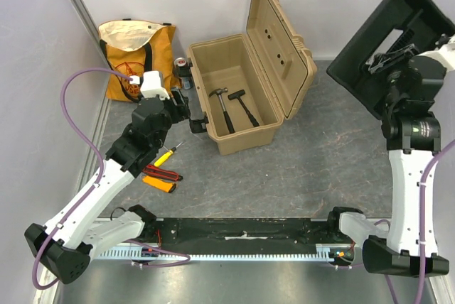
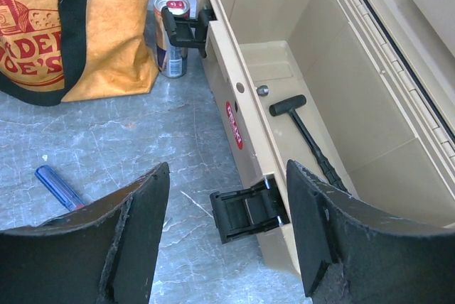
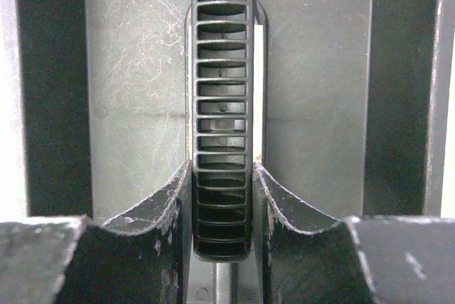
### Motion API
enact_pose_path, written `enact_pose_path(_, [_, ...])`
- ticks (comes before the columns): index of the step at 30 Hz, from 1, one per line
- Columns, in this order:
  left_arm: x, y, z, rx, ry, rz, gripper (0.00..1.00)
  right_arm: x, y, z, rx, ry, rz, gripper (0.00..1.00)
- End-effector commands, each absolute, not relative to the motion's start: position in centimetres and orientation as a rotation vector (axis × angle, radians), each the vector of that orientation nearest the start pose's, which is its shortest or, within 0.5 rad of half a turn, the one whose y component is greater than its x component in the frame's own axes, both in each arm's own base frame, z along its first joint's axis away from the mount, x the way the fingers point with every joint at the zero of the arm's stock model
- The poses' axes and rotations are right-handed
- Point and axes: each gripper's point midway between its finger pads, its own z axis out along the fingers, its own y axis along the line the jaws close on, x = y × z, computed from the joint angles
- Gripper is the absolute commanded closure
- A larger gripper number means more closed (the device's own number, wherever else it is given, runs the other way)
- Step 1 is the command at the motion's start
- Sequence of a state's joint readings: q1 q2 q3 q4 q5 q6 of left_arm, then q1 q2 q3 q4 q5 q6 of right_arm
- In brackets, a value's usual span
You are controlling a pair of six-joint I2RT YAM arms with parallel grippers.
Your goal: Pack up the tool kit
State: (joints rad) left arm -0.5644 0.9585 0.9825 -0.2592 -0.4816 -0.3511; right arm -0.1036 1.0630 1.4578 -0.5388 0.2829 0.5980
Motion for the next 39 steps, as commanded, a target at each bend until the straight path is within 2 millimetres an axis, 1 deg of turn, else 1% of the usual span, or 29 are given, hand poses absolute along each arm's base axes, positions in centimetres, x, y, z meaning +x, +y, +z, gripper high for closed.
enact_pose_path(1, [32.0, -12.5, 32.3, -0.163, 1.728, -0.272, 0.28, 31.4, -1.1, 51.9, 0.503, 1.36, 0.394, 1.0])
enact_pose_path(3, [32.1, -12.6, 32.4, -0.158, 1.73, -0.278, 0.28, 30.5, 0.7, 54.4, 0.418, 1.322, 0.476, 1.0])
enact_pose_path(5, [32.1, -12.8, 32.4, -0.155, 1.732, -0.285, 0.28, 29.6, 1.9, 56.4, 0.358, 1.297, 0.533, 1.0])
enact_pose_path(7, [32.2, -12.9, 32.3, -0.153, 1.737, -0.286, 0.28, 28.5, 3.6, 58.4, 0.27, 1.266, 0.603, 1.0])
enact_pose_path(11, [32.3, -12.8, 31.8, -0.174, 1.761, -0.276, 0.28, 26.3, 7.2, 61.4, 0.093, 1.205, 0.787, 1.0])
enact_pose_path(13, [32.4, -12.6, 31.6, -0.193, 1.775, -0.264, 0.28, 25.6, 8.6, 62.4, 0.047, 1.184, 0.893, 1.0])
enact_pose_path(14, [32.4, -12.4, 31.2, -0.205, 1.789, -0.25, 0.28, 25.5, 9.2, 63.0, 0.015, 1.165, 0.935, 1.0])
enact_pose_path(17, [32.5, -12.1, 30.8, -0.235, 1.813, -0.226, 0.28, 25.4, 10.5, 63.9, -0.036, 1.141, 1.057, 1.0])
enact_pose_path(18, [32.6, -12.0, 30.9, -0.244, 1.818, -0.221, 0.28, 25.8, 10.9, 63.6, -0.036, 1.158, 1.093, 1.0])
enact_pose_path(19, [32.6, -11.8, 30.8, -0.252, 1.823, -0.216, 0.28, 25.4, 11.4, 64.3, -0.066, 1.129, 1.127, 1.0])
enact_pose_path(21, [32.6, -11.5, 30.9, -0.268, 1.826, -0.21, 0.28, 25.7, 12.6, 64.4, -0.093, 1.131, 1.186, 1.0])
enact_pose_path(22, [32.6, -11.4, 30.9, -0.274, 1.829, -0.204, 0.28, 25.7, 13.4, 64.4, -0.105, 1.135, 1.208, 1.0])
enact_pose_path(23, [32.6, -11.2, 31.1, -0.286, 1.826, -0.202, 0.28, 25.8, 14.6, 64.4, -0.122, 1.143, 1.242, 1.0])
enact_pose_path(25, [32.6, -10.7, 31.1, -0.304, 1.829, -0.192, 0.28, 26.2, 17.0, 64.1, -0.161, 1.169, 1.265, 1.0])
enact_pose_path(27, [32.6, -10.0, 31.2, -0.33, 1.834, -0.182, 0.28, 27.5, 19.2, 62.6, -0.152, 1.251, 1.268, 1.0])
enact_pose_path(28, [32.6, -9.7, 31.1, -0.343, 1.838, -0.173, 0.28, 28.3, 20.5, 61.4, -0.154, 1.3, 1.274, 1.0])
enact_pose_path(30, [32.6, -9.0, 31.0, -0.364, 1.841, -0.16, 0.28, 29.5, 21.9, 60.0, -0.144, 1.344, 1.266, 1.0])
enact_pose_path(31, [32.6, -8.6, 31.0, -0.377, 1.841, -0.153, 0.28, 29.9, 23.2, 59.1, -0.154, 1.374, 1.27, 1.0])
enact_pose_path(33, [32.5, -7.8, 30.9, -0.396, 1.841, -0.141, 0.28, 30.7, 25.5, 56.9, -0.168, 1.446, 1.253, 1.0])
enact_pose_path(35, [32.5, -7.2, 30.9, -0.417, 1.841, -0.136, 0.28, 31.8, 27.6, 54.1, -0.173, 1.531, 1.2, 1.0])
enact_pose_path(37, [32.5, -6.5, 30.8, -0.429, 1.839, -0.129, 0.28, 33.1, 29.0, 51.4, -0.164, 1.607, 1.125, 1.0])
enact_pose_path(39, [32.4, -6.1, 30.5, -0.433, 1.844, -0.116, 0.28, 34.1, 30.0, 49.0, -0.152, 1.668, 1.034, 1.0])
